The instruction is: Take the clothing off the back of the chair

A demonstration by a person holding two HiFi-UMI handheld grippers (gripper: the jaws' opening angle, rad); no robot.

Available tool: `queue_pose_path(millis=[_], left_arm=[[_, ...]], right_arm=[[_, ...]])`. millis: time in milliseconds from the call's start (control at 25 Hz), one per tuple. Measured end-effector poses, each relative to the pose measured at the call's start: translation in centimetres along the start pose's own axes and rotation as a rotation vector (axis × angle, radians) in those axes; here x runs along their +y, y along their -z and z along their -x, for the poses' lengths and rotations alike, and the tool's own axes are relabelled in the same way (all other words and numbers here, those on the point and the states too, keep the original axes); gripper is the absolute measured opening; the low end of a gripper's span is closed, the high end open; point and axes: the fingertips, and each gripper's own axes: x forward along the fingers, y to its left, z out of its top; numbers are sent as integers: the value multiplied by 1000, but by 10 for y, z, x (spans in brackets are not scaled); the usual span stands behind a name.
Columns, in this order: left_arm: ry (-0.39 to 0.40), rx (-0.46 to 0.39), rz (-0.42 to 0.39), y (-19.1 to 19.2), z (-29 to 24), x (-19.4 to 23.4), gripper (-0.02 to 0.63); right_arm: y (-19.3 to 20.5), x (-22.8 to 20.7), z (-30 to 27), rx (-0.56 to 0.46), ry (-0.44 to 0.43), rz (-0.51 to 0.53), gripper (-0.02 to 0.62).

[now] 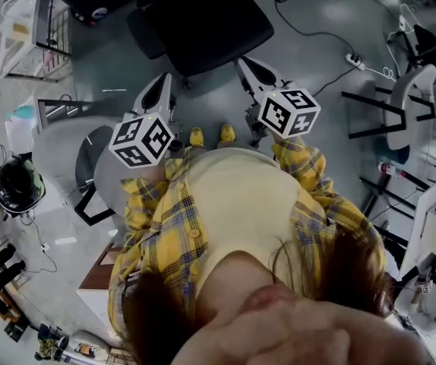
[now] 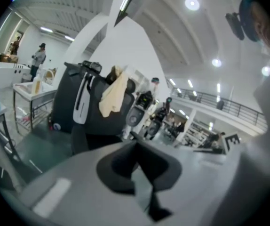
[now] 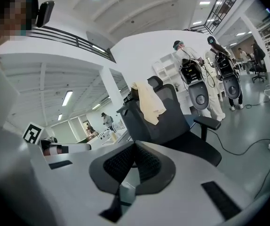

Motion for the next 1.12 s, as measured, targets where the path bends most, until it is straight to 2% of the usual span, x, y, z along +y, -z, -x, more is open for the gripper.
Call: queue_pose_path(millis=[280, 800, 1120], left_arm=[[-46, -26, -4, -6, -8, 3, 6], [-114, -54, -15, -12, -38, -12, 5], [-134, -51, 0, -15, -49, 9, 6]], right_arm=[[-8, -5, -13, 16, -56, 13, 14], [-18, -40, -18, 40, -114, 14, 14], [-16, -40, -41, 63, -134, 1, 14]])
